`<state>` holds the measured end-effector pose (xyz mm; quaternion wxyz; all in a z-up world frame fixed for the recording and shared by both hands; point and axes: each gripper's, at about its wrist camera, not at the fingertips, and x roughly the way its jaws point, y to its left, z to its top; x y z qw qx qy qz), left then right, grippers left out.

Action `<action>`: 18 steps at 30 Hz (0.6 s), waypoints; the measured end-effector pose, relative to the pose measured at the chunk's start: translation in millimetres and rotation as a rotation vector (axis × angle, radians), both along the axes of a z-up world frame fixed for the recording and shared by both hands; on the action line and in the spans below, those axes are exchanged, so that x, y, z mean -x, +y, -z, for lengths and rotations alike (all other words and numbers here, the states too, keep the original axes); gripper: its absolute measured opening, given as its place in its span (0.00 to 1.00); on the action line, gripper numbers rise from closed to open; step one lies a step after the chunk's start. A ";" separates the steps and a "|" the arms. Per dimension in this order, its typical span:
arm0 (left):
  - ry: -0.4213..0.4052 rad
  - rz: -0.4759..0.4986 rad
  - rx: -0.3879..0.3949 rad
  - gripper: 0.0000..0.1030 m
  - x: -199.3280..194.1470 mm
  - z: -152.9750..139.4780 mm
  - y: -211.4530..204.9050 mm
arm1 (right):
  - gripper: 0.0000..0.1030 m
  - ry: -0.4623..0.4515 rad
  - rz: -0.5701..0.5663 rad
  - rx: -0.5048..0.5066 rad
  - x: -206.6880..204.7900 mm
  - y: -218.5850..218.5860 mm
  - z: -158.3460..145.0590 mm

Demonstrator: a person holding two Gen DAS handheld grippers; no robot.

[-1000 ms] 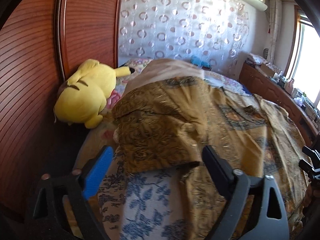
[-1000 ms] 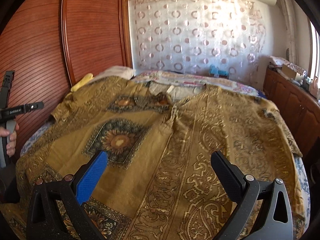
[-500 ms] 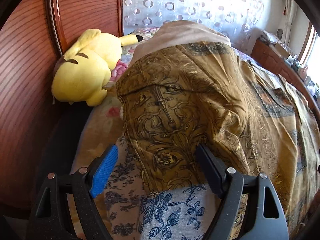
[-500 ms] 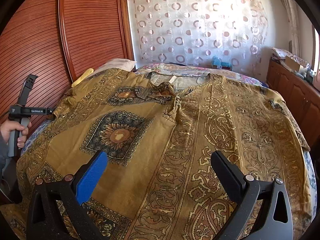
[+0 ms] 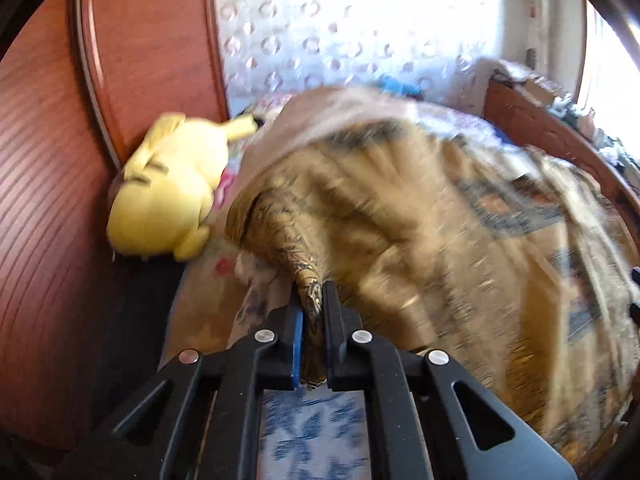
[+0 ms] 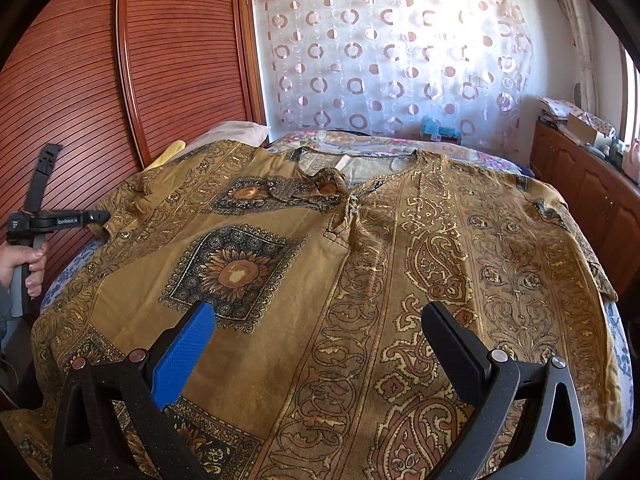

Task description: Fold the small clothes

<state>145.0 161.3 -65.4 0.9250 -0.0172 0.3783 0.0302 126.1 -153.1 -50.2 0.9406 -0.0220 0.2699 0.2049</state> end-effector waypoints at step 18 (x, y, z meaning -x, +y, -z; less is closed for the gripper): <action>-0.073 0.311 -0.022 0.47 14.1 -53.2 -105.1 | 1.00 0.007 0.007 -0.023 -0.5 -7.0 -2.5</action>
